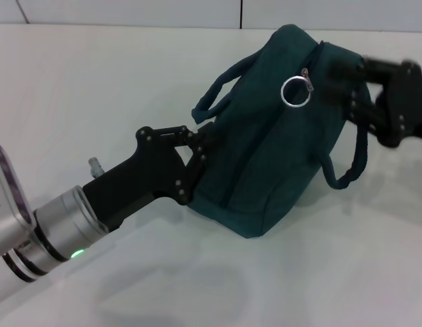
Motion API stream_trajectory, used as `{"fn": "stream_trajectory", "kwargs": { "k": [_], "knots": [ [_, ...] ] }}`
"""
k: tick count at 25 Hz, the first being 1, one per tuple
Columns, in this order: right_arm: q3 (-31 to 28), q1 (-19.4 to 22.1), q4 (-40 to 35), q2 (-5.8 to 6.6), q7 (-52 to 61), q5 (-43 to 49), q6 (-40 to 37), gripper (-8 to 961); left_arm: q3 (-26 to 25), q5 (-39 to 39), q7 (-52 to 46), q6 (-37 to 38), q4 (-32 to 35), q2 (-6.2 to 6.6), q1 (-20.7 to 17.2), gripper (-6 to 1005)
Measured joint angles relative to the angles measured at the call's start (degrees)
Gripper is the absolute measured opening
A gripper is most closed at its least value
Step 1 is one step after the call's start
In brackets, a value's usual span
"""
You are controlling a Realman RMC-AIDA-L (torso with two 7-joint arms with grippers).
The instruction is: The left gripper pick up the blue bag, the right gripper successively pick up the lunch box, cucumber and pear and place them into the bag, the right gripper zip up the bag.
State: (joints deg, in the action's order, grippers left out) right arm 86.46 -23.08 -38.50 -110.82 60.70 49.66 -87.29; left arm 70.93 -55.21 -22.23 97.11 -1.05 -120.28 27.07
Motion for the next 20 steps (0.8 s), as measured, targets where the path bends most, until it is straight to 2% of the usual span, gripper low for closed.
{"fn": "stream_trajectory", "kwargs": {
  "k": [3, 5, 7, 9, 14, 15, 16, 20],
  "knots": [
    [-3.9, 1.0, -11.6, -0.24, 9.7, 9.9, 5.8, 320, 0.0, 0.0, 0.0, -0.1, 0.0, 0.0, 0.0, 49],
    [-6.8, 0.4, -19.5, -0.63, 19.0, 19.8, 9.1, 325, 0.0, 0.0, 0.0, -0.1, 0.0, 0.0, 0.3, 49],
    [-9.6, -1.5, -24.9, -0.98, 28.5, 28.4, 10.0, 330, 0.0, 0.0, 0.0, -0.1, 0.0, -0.01, 0.5, 49],
    [-12.7, -5.2, -28.9, -1.07, 38.4, 36.7, 8.9, 335, 0.0, 0.0, 0.0, -0.2, 0.3, -0.02, 0.5, 49],
    [-19.8, -17.0, -31.0, 0.49, 52.8, 47.4, -0.3, 348, 0.0, 0.0, 0.0, -0.2, 0.7, -0.17, 0.5, 49],
    [-19.8, -17.0, -31.0, 0.49, 52.8, 47.4, -0.3, 352, 0.0, 0.1, 0.0, -0.2, 0.8, -0.19, 0.6, 49],
    [-22.1, -21.9, -30.8, 1.36, 55.6, 50.1, -4.5, 356, 0.0, 0.1, 0.0, -0.2, 0.8, -0.21, 0.6, 49],
    [-22.5, -25.2, -31.7, 1.97, 56.3, 51.3, -7.4, 373, 0.0, 0.3, -0.3, -0.3, 1.4, -0.22, 0.6, 50]
  ]
}}
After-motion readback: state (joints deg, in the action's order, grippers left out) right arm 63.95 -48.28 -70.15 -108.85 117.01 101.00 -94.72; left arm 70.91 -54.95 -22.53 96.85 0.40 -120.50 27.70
